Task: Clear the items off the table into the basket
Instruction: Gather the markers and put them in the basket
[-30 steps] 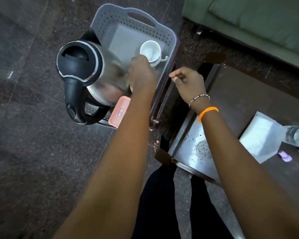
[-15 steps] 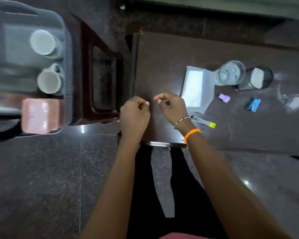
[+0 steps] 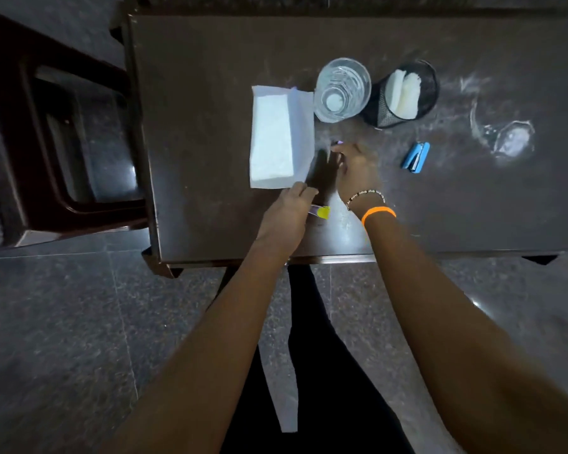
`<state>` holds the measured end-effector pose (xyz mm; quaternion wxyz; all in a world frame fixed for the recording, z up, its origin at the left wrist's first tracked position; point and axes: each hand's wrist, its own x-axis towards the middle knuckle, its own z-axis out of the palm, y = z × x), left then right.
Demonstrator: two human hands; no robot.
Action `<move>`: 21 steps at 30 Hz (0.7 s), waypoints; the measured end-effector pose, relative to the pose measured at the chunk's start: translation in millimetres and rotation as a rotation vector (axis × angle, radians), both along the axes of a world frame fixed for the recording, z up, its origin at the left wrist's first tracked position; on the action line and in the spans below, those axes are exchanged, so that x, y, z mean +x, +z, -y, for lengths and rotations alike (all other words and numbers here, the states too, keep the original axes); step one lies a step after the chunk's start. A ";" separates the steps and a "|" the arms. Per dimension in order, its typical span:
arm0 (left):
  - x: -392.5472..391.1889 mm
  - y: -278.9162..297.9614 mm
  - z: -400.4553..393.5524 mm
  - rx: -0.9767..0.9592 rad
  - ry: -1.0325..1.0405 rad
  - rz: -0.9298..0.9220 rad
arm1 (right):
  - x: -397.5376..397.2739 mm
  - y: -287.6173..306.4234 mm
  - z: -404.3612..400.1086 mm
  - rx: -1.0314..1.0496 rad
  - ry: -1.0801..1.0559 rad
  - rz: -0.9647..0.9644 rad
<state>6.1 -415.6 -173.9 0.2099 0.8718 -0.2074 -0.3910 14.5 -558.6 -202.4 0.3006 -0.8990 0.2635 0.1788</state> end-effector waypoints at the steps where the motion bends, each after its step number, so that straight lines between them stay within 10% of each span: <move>1: -0.3 -5.5 6.7 0.063 -0.083 0.028 | 0.9 -5.5 5.5 -0.014 0.048 -0.032; 9: -10.4 -38.7 24.9 0.331 -0.339 0.214 | -8.7 -30.7 19.3 -0.012 0.196 -0.150; 21: -27.8 -25.2 5.7 0.212 0.001 0.067 | -32.1 -7.1 -4.4 0.103 -0.014 0.023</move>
